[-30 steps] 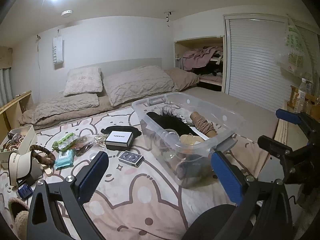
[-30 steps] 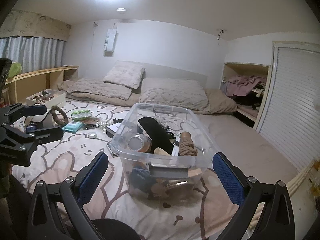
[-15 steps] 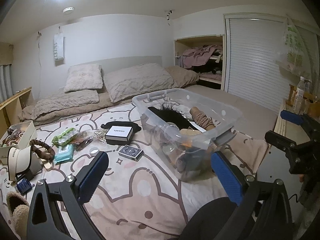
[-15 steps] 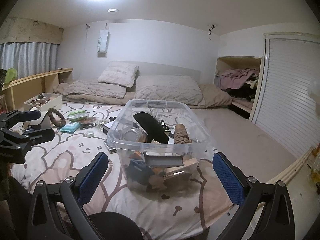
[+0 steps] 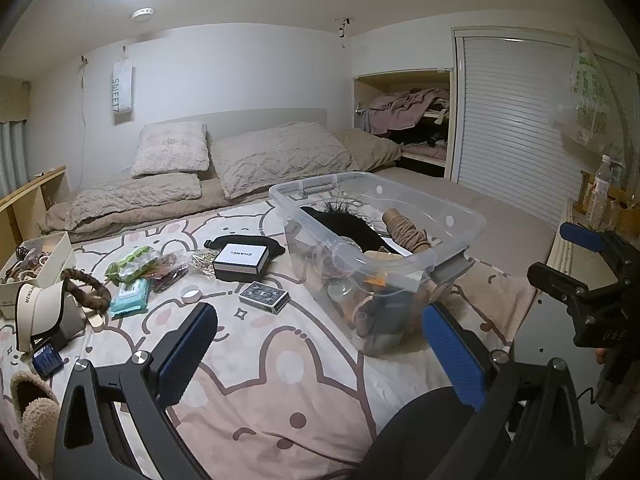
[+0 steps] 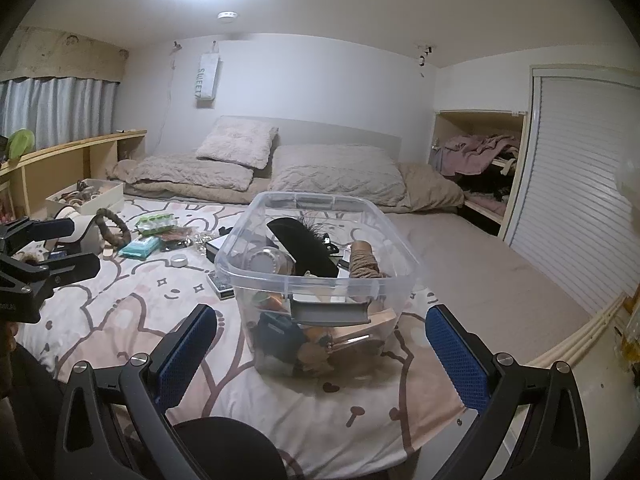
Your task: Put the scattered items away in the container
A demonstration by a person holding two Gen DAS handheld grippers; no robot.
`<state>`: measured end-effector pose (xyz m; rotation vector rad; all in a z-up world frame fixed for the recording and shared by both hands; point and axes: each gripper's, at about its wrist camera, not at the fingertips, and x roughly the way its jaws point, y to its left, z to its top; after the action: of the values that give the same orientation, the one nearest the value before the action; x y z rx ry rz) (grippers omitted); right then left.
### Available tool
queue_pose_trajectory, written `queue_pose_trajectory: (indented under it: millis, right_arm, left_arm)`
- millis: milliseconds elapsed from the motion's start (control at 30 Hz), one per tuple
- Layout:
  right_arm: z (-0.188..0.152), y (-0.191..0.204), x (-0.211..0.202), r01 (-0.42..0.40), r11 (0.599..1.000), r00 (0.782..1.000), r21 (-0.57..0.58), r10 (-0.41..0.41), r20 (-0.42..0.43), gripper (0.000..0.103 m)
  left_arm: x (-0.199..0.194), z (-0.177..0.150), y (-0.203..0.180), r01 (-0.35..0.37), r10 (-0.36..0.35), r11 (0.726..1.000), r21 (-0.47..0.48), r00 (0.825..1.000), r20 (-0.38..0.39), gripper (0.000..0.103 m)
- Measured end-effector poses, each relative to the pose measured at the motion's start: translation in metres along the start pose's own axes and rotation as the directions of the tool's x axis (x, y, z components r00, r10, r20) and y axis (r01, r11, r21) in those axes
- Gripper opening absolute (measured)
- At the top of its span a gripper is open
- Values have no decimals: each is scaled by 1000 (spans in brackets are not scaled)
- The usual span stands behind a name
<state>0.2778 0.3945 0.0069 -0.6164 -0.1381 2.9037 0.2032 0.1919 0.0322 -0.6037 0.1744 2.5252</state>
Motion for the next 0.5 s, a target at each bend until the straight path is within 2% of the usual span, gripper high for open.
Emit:
queue_pose_trajectory:
  millis: [500]
  right_arm:
    - [-1,3,-2,2,1000,1000,-8,-2,0,103]
  left_arm:
    - [-1,-2,0,8,-8,1000,-15,1000,-3,103]
